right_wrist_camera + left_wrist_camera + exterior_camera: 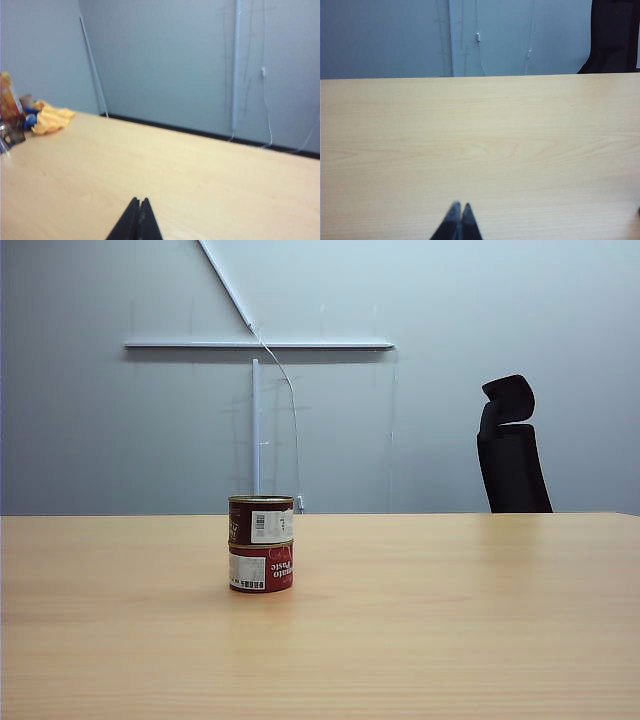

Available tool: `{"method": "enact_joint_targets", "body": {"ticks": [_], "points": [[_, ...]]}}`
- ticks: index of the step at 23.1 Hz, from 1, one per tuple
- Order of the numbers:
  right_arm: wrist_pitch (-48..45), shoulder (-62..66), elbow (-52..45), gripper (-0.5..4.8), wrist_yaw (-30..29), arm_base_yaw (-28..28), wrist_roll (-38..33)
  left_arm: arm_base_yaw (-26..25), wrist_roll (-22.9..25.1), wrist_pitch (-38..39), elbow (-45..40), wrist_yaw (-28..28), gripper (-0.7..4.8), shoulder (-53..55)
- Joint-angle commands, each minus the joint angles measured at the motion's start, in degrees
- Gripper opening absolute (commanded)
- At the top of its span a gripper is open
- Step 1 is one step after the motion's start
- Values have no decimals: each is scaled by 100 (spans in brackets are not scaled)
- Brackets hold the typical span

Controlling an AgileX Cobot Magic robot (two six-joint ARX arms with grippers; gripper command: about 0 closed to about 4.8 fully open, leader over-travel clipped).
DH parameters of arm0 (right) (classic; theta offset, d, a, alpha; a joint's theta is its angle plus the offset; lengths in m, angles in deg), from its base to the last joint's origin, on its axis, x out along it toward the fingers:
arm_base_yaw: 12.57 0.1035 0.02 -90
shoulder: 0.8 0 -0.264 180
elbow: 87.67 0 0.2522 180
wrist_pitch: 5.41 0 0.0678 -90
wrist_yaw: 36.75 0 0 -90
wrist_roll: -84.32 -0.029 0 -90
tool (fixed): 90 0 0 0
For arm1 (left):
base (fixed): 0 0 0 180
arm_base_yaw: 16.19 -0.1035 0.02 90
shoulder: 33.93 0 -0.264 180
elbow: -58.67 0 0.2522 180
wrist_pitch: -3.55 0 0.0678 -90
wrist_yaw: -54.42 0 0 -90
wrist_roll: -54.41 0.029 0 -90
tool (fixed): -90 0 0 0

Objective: Stack a can of tomatoes on the right onto the can of tomatoes on the left.

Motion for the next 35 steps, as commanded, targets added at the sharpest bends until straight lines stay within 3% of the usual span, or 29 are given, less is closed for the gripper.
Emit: {"method": "enact_joint_targets", "body": {"ticks": [1, 14, 18, 27, 35], "points": [[114, 20, 13, -5, -4, 0, 15, -2, 39, -68, 13, 24, -2, 11], [717, -380, 7, -5, 15, -120, 162, -2, 39, -66, 13, 24, -2, 11], [916, -1051, -208, -5, -4, -588, 573, -2, 39, -52, 13, 31, -2, 11], [894, -2708, -2120, -6, -74, -2155, 234, -2, 39, -33, 13, 42, -2, 11], [896, -3873, -3359, -5, -503, -2688, -66, -2, 39, -28, 13, 39, -2, 11]]}}
